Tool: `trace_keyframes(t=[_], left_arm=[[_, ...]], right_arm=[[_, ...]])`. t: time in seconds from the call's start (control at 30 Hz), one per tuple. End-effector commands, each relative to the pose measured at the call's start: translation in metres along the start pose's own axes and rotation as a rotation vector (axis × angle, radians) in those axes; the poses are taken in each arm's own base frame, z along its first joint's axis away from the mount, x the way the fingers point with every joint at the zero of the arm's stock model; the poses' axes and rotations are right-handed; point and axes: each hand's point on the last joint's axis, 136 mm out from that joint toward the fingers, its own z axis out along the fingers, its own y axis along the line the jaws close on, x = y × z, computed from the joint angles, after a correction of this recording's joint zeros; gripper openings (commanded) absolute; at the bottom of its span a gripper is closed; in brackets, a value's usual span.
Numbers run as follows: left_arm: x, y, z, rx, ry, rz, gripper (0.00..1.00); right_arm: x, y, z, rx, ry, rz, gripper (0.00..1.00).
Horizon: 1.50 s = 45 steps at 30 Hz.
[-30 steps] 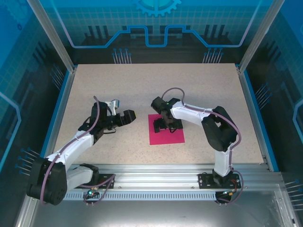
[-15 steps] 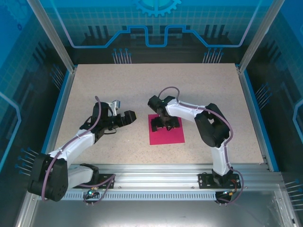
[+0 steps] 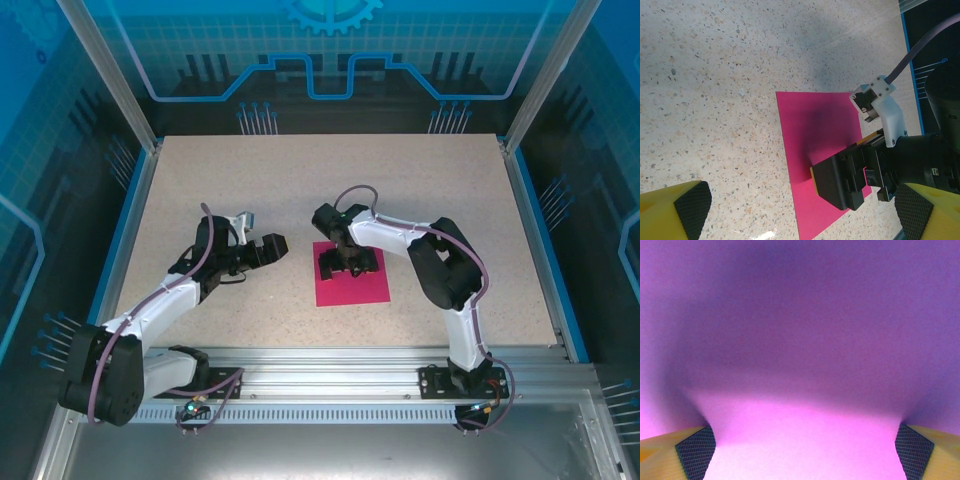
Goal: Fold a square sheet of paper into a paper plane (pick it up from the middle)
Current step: Move the paper to the center of the table, then fold the square sheet of paper in half at the center of the table.
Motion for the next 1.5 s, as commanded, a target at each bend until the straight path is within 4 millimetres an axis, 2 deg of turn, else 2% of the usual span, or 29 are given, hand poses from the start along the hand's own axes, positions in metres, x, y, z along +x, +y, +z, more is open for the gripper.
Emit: trace_keyframes(t=[0.0,0.37,0.6,0.7,1.0,1.17,1.27,1.47], left_arm=[[0.006,-0.002,0.001,0.004,0.027,0.010,0.99],[0.006,-0.002,-0.001,0.004,0.027,0.011,0.99],[0.006,-0.005,0.000,0.016,0.034,0.016,0.98],[0.007,-0.008,0.001,0.025,0.041,0.021,0.98],[0.012,-0.011,0.007,0.030,0.060,0.028,0.98],[0.012,-0.012,0.009,0.031,0.067,0.032,0.99],[0.013,-0.012,0.009,0.029,0.068,0.034,0.99],[0.014,-0.011,0.009,0.026,0.069,0.032,0.98]], right_arm=[[0.030,-0.009,0.042,0.060,0.131,-0.001,0.96],[0.026,-0.006,0.040,0.014,0.125,-0.004,0.92],[0.005,0.004,0.000,-0.044,0.035,-0.010,0.98],[-0.002,0.004,-0.008,-0.059,0.013,0.001,0.99],[-0.002,-0.003,0.001,-0.010,0.026,0.025,0.99],[-0.010,-0.001,-0.019,0.002,-0.021,0.010,0.99],[-0.013,-0.004,-0.023,-0.005,-0.033,0.027,0.99],[-0.010,-0.007,-0.005,0.003,0.009,0.056,0.99]])
